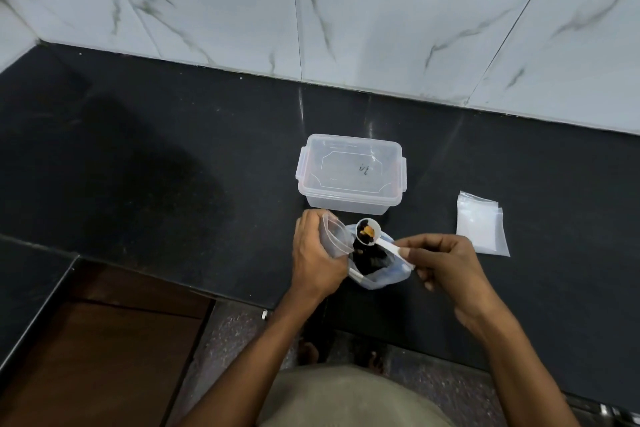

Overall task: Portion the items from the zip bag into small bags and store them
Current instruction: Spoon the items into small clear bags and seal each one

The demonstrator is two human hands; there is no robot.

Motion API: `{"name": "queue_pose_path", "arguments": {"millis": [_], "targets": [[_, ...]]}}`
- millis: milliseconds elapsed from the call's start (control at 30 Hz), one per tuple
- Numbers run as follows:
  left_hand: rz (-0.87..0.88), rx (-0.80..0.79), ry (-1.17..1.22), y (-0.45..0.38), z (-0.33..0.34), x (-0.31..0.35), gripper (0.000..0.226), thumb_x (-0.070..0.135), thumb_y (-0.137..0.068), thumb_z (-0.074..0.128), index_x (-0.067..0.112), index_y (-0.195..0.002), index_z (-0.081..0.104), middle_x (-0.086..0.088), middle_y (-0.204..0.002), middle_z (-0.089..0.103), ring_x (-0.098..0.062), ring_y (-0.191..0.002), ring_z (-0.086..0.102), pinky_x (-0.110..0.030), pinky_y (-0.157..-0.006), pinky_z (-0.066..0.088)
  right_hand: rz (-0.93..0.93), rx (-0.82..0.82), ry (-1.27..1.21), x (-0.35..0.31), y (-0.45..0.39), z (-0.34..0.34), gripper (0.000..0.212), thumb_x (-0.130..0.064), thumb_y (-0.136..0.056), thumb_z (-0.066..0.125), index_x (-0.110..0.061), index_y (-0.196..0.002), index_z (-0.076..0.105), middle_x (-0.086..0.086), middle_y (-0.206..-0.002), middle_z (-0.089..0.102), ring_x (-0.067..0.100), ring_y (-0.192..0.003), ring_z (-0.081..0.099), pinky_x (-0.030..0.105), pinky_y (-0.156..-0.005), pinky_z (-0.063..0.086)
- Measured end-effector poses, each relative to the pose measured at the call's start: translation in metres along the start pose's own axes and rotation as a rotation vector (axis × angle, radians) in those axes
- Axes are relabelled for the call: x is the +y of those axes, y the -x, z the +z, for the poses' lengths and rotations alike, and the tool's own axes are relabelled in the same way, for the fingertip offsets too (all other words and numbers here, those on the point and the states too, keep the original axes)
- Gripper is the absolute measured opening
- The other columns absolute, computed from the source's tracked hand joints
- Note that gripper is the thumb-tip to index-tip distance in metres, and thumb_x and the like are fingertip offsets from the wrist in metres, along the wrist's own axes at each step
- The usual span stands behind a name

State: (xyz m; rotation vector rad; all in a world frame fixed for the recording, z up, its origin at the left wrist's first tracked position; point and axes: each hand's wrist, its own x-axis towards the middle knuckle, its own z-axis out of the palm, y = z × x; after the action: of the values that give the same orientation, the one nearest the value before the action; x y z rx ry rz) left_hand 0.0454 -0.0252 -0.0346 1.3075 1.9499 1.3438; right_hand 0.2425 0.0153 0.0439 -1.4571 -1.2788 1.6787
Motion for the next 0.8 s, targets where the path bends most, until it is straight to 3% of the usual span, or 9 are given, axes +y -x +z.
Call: {"name": "queue_pose_path", "arguments": {"millis": [133,233,367,500,667,800], "targets": [[0.088,-0.039,0.016,-0.002,-0.001,0.006,0.039,0.022,-0.069,0.080,0.023,-0.099,0.055,0.012,-0.095,0.056,-0.018,-0.092,0.057,-0.046,-0.080,0.052,-0.204,0.007,0.099,-0.011,0.006,0.016,0.017,0.004,-0.086,0.072,-0.009,-0.087,0.081,0.005,-0.061,0.069,0.008,-0.046,0.050,0.019,-0.045,0.040],[0.104,-0.035,0.072,-0.004,0.000,0.010,0.036,0.010,-0.071,0.080,0.020,-0.097,0.056,0.007,-0.091,0.060,-0.020,-0.086,0.061,-0.047,-0.074,0.053,-0.409,0.068,0.375,-0.007,0.008,0.029,0.019,0.003,-0.080,0.077,-0.015,-0.087,0.082,-0.005,-0.068,0.068,0.005,-0.055,0.056,0.018,-0.055,0.043],[0.088,-0.007,0.118,-0.005,0.003,0.012,0.035,0.001,-0.074,0.080,0.016,-0.094,0.056,0.005,-0.086,0.064,-0.021,-0.079,0.064,-0.047,-0.071,0.055,-0.686,0.082,0.629,-0.006,0.013,0.041,0.019,0.000,-0.077,0.077,-0.015,-0.089,0.082,-0.007,-0.074,0.062,0.010,-0.059,0.057,0.017,-0.054,0.045],[0.051,-0.008,0.174,-0.003,0.003,0.015,0.043,0.004,-0.070,0.086,0.017,-0.096,0.054,0.001,-0.085,0.064,-0.019,-0.075,0.063,-0.042,-0.067,0.055,-0.857,0.075,0.881,-0.004,0.017,0.046,0.008,-0.004,-0.083,0.073,-0.008,-0.089,0.077,-0.001,-0.081,0.057,0.012,-0.061,0.052,0.032,-0.052,0.049],[0.036,0.004,0.214,-0.004,0.001,0.020,0.049,0.016,-0.064,0.086,0.017,-0.099,0.051,-0.001,-0.084,0.062,-0.015,-0.070,0.060,-0.029,-0.060,0.053,-1.013,0.150,0.938,0.005,0.021,0.047,0.004,0.000,-0.084,0.074,-0.003,-0.086,0.075,0.005,-0.084,0.063,0.018,-0.068,0.056,0.032,-0.055,0.050],[0.037,0.046,0.180,-0.005,0.004,0.016,0.049,0.002,-0.064,0.085,0.018,-0.096,0.051,-0.001,-0.082,0.061,-0.023,-0.070,0.062,-0.045,-0.061,0.055,-1.052,0.250,0.881,0.011,0.024,0.048,0.004,-0.001,-0.085,0.075,-0.004,-0.085,0.077,0.006,-0.083,0.065,0.018,-0.067,0.059,0.031,-0.055,0.050]]}}
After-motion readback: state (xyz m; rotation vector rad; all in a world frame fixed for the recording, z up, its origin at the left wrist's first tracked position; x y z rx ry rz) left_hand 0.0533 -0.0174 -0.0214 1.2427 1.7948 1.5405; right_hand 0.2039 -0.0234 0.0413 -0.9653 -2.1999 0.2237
